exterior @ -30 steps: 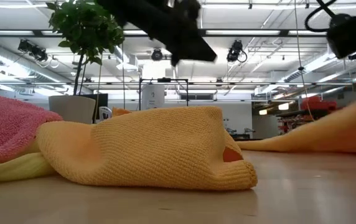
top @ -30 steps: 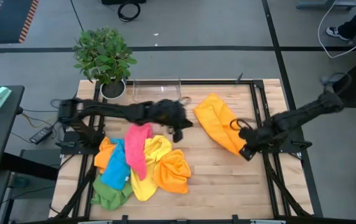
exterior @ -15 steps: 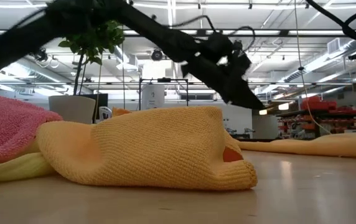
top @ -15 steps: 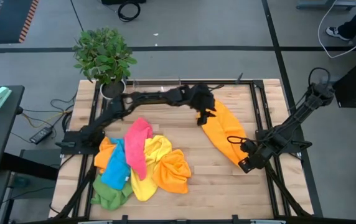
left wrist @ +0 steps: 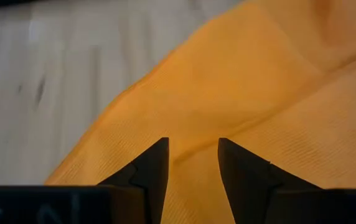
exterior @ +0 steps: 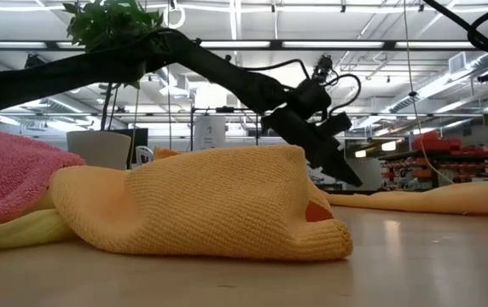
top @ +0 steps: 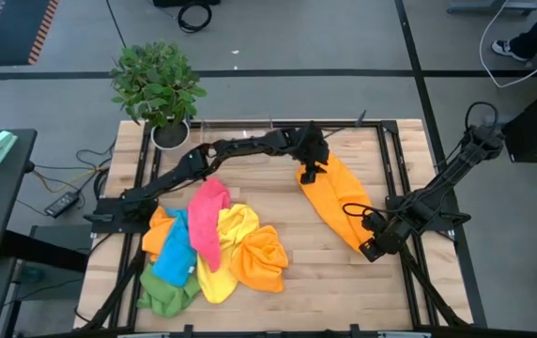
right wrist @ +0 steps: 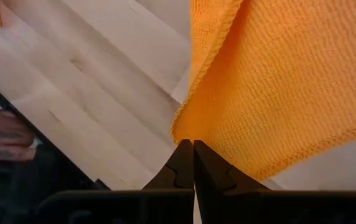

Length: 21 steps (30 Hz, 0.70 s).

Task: Fold microfiber towels
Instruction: Fold the top right orange microfiber cloth

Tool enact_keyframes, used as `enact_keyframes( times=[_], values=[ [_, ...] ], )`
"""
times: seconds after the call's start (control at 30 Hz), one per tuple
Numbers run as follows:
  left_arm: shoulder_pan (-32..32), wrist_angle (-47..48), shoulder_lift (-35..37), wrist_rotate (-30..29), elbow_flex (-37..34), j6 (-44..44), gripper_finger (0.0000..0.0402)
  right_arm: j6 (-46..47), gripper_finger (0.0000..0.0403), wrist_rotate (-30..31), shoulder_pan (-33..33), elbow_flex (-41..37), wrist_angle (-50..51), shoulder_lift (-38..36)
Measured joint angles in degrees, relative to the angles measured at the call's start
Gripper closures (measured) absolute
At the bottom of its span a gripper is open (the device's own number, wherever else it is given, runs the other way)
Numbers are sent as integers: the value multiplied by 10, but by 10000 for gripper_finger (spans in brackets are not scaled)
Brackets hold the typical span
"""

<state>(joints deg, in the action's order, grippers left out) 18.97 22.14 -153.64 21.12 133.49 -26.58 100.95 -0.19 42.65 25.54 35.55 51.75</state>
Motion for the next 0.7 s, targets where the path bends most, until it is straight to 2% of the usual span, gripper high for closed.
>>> enact_keyframes(
  times=[0.1,0.23,0.4,0.5,0.63,0.7],
  values=[
    [-8,8,-5,-8,-2,-20,251,-3,400,-2,-1,0,-1,-2],
    [-16,16,-13,-50,-1,-24,251,-4,400,-12,-1,0,-2,-2],
    [-25,26,-21,-61,2,-52,260,-4,400,-14,-1,0,-4,-3],
    [-33,34,-21,-65,2,-70,292,-5,400,-14,-1,0,-4,-3],
    [-41,56,-14,-74,9,-75,378,-5,400,-14,-1,0,-4,-3],
    [-42,69,-12,-86,14,-77,389,-5,400,-14,-1,0,-2,-3]
  ],
)
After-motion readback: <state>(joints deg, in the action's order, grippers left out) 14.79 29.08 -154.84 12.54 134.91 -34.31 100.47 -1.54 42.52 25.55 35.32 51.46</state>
